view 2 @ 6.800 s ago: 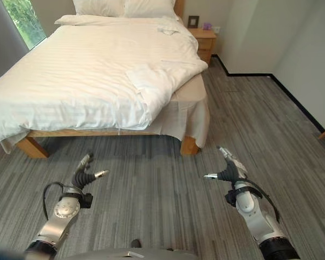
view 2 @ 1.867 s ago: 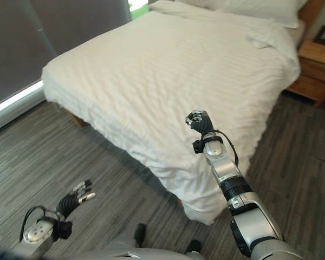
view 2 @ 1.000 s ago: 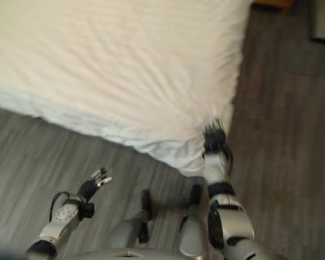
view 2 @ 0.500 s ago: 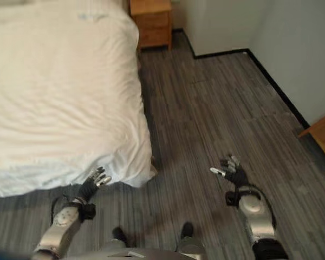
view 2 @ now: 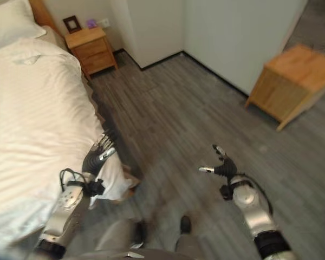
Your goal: Making the bed.
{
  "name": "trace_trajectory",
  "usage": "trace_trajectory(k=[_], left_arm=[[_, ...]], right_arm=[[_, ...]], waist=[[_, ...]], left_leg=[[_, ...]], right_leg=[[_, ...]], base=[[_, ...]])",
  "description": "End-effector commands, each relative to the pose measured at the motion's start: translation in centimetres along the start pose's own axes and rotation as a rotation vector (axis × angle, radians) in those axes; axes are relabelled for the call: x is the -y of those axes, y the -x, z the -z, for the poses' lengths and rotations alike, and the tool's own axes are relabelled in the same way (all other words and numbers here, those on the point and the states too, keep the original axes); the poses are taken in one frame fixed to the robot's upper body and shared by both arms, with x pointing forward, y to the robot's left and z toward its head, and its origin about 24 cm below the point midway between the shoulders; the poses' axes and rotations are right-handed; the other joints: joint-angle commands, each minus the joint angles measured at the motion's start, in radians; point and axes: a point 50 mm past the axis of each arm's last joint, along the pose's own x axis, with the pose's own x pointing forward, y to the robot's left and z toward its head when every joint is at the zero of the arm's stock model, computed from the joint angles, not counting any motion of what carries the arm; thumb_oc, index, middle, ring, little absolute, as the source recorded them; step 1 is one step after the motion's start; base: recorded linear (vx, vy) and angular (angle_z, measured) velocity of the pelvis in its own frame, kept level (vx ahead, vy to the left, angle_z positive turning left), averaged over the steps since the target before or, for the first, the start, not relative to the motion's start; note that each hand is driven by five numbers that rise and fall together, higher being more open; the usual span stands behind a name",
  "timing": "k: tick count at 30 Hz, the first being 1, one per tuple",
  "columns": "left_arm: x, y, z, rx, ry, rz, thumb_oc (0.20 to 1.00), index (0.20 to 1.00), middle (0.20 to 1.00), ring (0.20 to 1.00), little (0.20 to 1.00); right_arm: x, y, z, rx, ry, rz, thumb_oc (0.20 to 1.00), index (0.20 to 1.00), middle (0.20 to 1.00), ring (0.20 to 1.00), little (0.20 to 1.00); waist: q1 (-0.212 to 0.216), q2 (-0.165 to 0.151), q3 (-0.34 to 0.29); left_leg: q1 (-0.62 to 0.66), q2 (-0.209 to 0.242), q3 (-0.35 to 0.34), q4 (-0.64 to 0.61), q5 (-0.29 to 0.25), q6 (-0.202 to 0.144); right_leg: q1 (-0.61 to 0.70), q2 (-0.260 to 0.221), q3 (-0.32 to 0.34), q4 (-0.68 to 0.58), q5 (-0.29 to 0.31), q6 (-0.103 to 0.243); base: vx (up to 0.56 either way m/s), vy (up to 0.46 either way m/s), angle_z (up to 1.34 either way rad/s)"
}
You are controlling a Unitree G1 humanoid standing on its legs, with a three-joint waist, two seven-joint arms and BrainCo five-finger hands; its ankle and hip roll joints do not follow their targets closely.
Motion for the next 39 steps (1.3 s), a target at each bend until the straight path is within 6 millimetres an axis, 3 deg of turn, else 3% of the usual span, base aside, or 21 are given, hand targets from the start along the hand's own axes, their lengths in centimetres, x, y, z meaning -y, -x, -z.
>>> trace_trajectory(k=[1,3,4,5,7,8,9,10,11,12,16,23,26,30,32,34,35,36,37,38,39], left_arm=[[-0.7,0.8,-1.8,0.083,-0.035,-0.018,1.0,1.0,1.0,1.0,1.0],[-0.6,1.0,-1.1,0.046,-0.053,-0.02,1.0,1.0,1.0,1.0,1.0],[-0.5,0.9,-0.9,0.03,-0.067,-0.009,1.0,1.0,1.0,1.0,1.0],[-0.4,0.8,-0.8,0.023,-0.076,0.0,1.0,1.0,1.0,1.0,1.0],[-0.4,0.4,-0.6,0.007,-0.092,-0.005,1.0,1.0,1.0,1.0,1.0],[-0.3,0.3,-0.6,-0.002,-0.113,0.01,1.0,1.0,1.0,1.0,1.0],[-0.3,0.1,-0.9,0.005,-0.123,0.014,1.0,1.0,1.0,1.0,1.0],[-0.3,0.0,-0.9,0.006,-0.123,0.013,1.0,1.0,1.0,1.0,1.0],[-0.1,-0.3,-1.2,0.014,-0.122,0.022,1.0,1.0,1.0,1.0,1.0],[0.2,-0.7,-1.6,0.028,-0.125,0.04,1.0,1.0,1.0,1.0,1.0],[0.6,-1.2,-1.8,0.041,-0.134,0.064,1.0,1.0,1.0,1.0,1.0],[0.2,-1.3,-1.7,0.047,-0.121,0.047,1.0,1.0,1.0,1.0,1.0],[0.5,-1.4,-1.6,0.045,-0.121,0.056,1.0,1.0,1.0,1.0,1.0],[1.4,-0.8,-0.5,0.004,-0.043,0.093,1.0,1.0,1.0,1.0,1.0],[1.7,-0.3,0.6,-0.04,0.019,0.085,1.0,1.0,1.0,1.0,1.0],[2.1,0.0,0.9,-0.058,0.024,0.104,1.0,1.0,1.0,1.0,1.0],[2.0,0.2,0.9,-0.058,0.041,0.089,1.0,1.0,1.0,1.0,1.0],[2.3,0.2,0.9,-0.053,0.062,0.081,1.0,1.0,1.0,1.0,1.0],[2.3,0.2,0.9,-0.052,0.062,0.08,1.0,1.0,1.0,1.0,1.0],[2.3,0.2,0.4,-0.023,0.09,0.053,1.0,1.0,1.0,1.0,1.0],[2.0,0.2,-0.1,0.005,0.093,0.037,1.0,1.0,1.0,1.0,1.0]], right_arm=[[2.9,-1.8,-6.0,0.259,0.051,0.098,1.0,1.0,1.0,1.0,1.0],[2.4,-1.7,-5.9,0.258,0.079,0.075,1.0,1.0,1.0,1.0,1.0],[2.0,-1.5,-5.8,0.261,0.097,0.071,1.0,1.0,1.0,1.0,1.0],[1.7,-1.4,-5.5,0.248,0.101,0.064,1.0,1.0,1.0,1.0,1.0],[1.4,-1.6,-5.3,0.233,0.114,0.063,1.0,1.0,1.0,1.0,1.0],[1.3,-1.7,-5.5,0.236,0.12,0.064,1.0,1.0,1.0,1.0,1.0],[1.3,-1.7,-5.6,0.235,0.094,0.083,1.0,1.0,1.0,1.0,1.0],[1.3,-1.8,-5.6,0.236,0.095,0.084,1.0,1.0,1.0,1.0,1.0],[1.3,-1.9,-5.7,0.242,0.084,0.095,1.0,1.0,1.0,1.0,1.0],[1.4,-1.9,-6.1,0.254,0.079,0.111,1.0,1.0,1.0,1.0,1.0],[1.3,-2.0,-6.4,0.263,0.055,0.128,1.0,1.0,1.0,1.0,1.0],[0.3,-1.9,-5.8,0.239,0.032,0.095,1.0,1.0,1.0,1.0,1.0],[0.0,-1.5,-5.2,0.223,0.029,0.087,1.0,1.0,1.0,1.0,1.0],[-0.4,-0.9,-4.1,0.19,0.054,0.048,1.0,1.0,1.0,1.0,1.0],[-0.6,-1.1,-4.0,0.185,0.071,0.02,1.0,1.0,1.0,1.0,1.0],[-0.3,-1.2,-4.6,0.21,0.078,0.015,1.0,1.0,1.0,1.0,1.0],[-0.1,-1.2,-4.9,0.224,0.091,0.013,1.0,1.0,1.0,1.0,1.0],[0.5,-1.5,-5.6,0.242,0.127,0.014,1.0,1.0,1.0,1.0,1.0],[0.5,-1.5,-5.6,0.243,0.127,0.014,1.0,1.0,1.0,1.0,1.0],[0.5,-1.9,-6.4,0.268,0.166,0.012,1.0,1.0,1.0,1.0,1.0],[0.5,-1.8,-6.7,0.281,0.168,0.013,1.0,1.0,1.0,1.0,1.0]], waist=[[0.055,-0.028,0.004],[0.055,-0.045,-0.026],[0.06,-0.077,-0.033],[0.056,-0.095,-0.033],[0.042,-0.113,-0.026],[0.026,-0.107,-0.021],[-0.003,-0.073,-0.014],[-0.007,-0.07,-0.011],[-0.021,-0.059,-0.003],[-0.053,-0.045,0.015],[-0.081,-0.051,0.031],[-0.116,-0.049,0.017],[-0.132,-0.046,0.02],[-0.152,-0.029,-0.011],[-0.149,-0.01,-0.004],[-0.13,-0.026,0.017],[-0.114,-0.034,0.03],[-0.072,-0.047,0.069],[-0.075,-0.048,0.066],[-0.032,-0.052,0.088],[-0.014,-0.048,0.09]], left_leg=[[-0.062,-0.02,0.076,-0.195,0.083,0.008],[-0.015,-0.039,0.046,-0.253,0.112,0.041],[-0.001,-0.058,0.034,-0.256,0.113,0.06],[0.019,-0.07,0.033,-0.258,0.104,0.074],[0.074,-0.098,0.045,-0.267,0.067,0.102],[0.128,-0.097,0.043,-0.285,0.048,0.111],[0.201,-0.074,0.019,-0.305,-0.003,0.117],[0.194,-0.07,0.023,-0.305,0.009,0.121],[0.213,-0.056,0.02,-0.305,-0.009,0.116],[0.239,-0.038,-0.018,-0.305,-0.022,0.097],[0.275,-0.019,-0.051,-0.305,-0.037,0.066],[0.376,0.051,-0.073,-0.305,-0.109,-0.011],[0.398,0.084,-0.096,-0.305,-0.114,-0.033],[0.413,0.16,-0.117,-0.305,-0.071,-0.065],[0.369,0.211,-0.143,-0.142,0.023,-0.058],[0.249,0.228,-0.187,0.147,0.072,-0.02],[0.201,0.21,-0.218,0.283,0.076,0.0],[0.092,0.114,-0.267,0.52,0.014,0.022],[0.083,0.112,-0.269,0.523,0.016,0.023],[-0.005,0.014,-0.245,0.578,-0.057,0.025],[-0.026,0.001,-0.22,0.541,-0.066,0.022]], right_leg=[[0.368,0.024,0.004,-0.316,-0.047,0.112],[0.388,0.02,-0.007,-0.268,-0.065,0.129],[0.387,0.006,-0.014,-0.186,-0.028,0.152],[0.353,-0.011,-0.031,-0.096,0.011,0.189],[0.268,-0.077,-0.066,0.12,0.179,0.293],[0.213,-0.108,-0.087,0.241,0.276,0.307],[0.123,-0.186,-0.146,0.39,0.299,0.297],[0.113,-0.187,-0.158,0.403,0.3,0.288],[0.071,-0.24,-0.196,0.413,0.277,0.269],[-0.001,-0.254,-0.219,0.349,0.19,0.225],[-0.024,-0.187,-0.18,0.13,0.138,0.223],[-0.107,-0.165,-0.068,-0.32,0.28,0.252],[-0.132,-0.151,-0.015,-0.316,0.294,0.265],[-0.092,-0.102,0.031,-0.287,0.265,0.233],[-0.057,-0.054,0.044,-0.265,0.226,0.185],[0.009,-0.042,0.032,-0.284,0.197,0.132],[0.046,-0.04,0.022,-0.304,0.192,0.114],[0.098,-0.044,0.035,-0.319,0.176,0.094],[0.093,-0.047,0.034,-0.319,0.177,0.094],[0.122,-0.043,0.054,-0.308,0.158,0.091],[0.144,-0.037,0.053,-0.305,0.144,0.091]], base=[[0.52,0.033,0.19],[0.67,0.008,0.5],[0.61,-0.035,0.41],[0.55,-0.019,0.23],[0.44,0.051,0.01],[0.65,0.132,-0.04],[0.5,0.09,-0.04],[0.45,0.062,0.16],[0.32,-0.125,0.58],[0.37,-0.117,0.7],[0.26,-0.207,0.83],[0.33,-0.329,0.3],[0.28,-0.384,0.06],[0.27,-0.45,0.38],[0.23,-0.469,-0.3],[0.19,-0.486,-0.53],[0.28,-0.477,-0.27],[0.2,-0.296,-0.1],[0.23,-0.226,-0.6],[0.21,-0.109,-0.87],[0.29,-0.132,-1.05]])
